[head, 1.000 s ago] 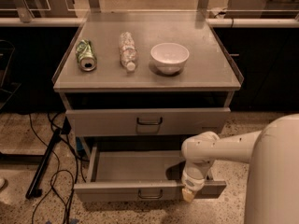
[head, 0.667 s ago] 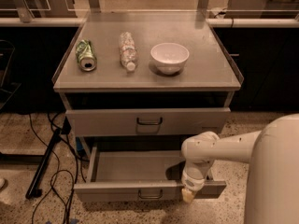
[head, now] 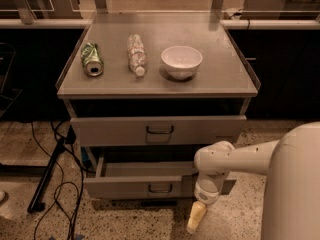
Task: Close middle drawer
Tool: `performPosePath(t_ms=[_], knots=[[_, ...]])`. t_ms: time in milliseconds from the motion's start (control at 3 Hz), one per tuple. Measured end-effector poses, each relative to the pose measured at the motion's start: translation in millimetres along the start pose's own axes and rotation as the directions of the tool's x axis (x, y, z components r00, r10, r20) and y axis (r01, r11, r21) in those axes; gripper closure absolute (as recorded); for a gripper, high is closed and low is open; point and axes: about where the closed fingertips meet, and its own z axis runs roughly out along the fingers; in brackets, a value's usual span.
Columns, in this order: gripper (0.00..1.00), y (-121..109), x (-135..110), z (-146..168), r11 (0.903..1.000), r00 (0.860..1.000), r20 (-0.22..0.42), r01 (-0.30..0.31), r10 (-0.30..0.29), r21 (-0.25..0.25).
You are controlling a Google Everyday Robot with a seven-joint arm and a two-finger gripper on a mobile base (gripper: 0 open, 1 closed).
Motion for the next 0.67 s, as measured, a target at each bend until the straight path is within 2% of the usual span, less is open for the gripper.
performPosePath(t_ms=[333,667], knots=[[0.00,0.0,0.0,0.0,1.0000,1.000,0.000,0.000,0.000,0.000],[0.18,0.0,0.0,0.0,1.0000,1.000,0.000,0.000,0.000,0.000]])
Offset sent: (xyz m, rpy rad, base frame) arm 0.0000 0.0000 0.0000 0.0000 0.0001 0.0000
